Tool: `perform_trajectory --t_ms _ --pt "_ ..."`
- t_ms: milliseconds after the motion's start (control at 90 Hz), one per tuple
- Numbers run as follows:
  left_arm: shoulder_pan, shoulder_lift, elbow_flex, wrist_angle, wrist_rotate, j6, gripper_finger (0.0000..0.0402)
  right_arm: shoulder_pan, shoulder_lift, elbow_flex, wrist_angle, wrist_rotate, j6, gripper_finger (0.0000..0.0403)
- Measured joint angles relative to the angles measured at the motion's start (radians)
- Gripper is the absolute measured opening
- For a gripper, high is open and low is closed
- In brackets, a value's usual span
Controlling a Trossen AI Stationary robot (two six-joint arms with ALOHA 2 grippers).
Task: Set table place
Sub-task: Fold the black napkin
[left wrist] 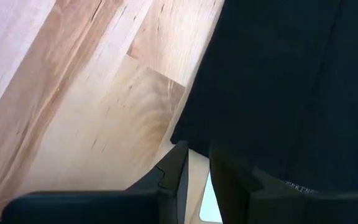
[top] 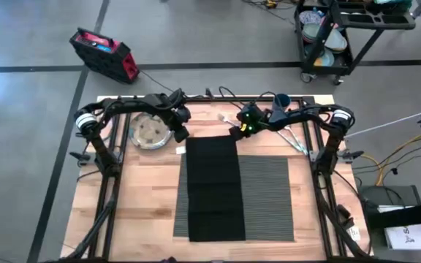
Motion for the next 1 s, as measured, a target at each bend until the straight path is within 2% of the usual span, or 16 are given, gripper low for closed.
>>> perform_trajectory --t_ms 178,400,611,789,1000 --pt "-0.006 0.008 0.0 0.002 0.01 0.021 0.0079 0.0 0.0 0.0 -0.001 -0.002 0.007 0.0002" --pt "-0.011 0.079 -0.001 0.045 -0.092 0.016 0.0133 0.0 0.0 0.0 -0.001 -0.013 0.007 0.0001" --pt "-0.011 0.095 0.0 0.057 -0.056 -0.004 0.0175 0.0 0.0 0.0 -0.001 -0.015 0.007 0.0" --pt "-0.015 0.097 0.0 0.051 -0.026 -0.018 0.0179 0.0 0.0 -0.001 -0.001 -0.015 0.007 0.0" --pt "-0.03 0.098 -0.013 0.061 -0.019 -0.014 0.0159 0.0 0.0 -0.001 0.0 -0.015 0.007 0.0"
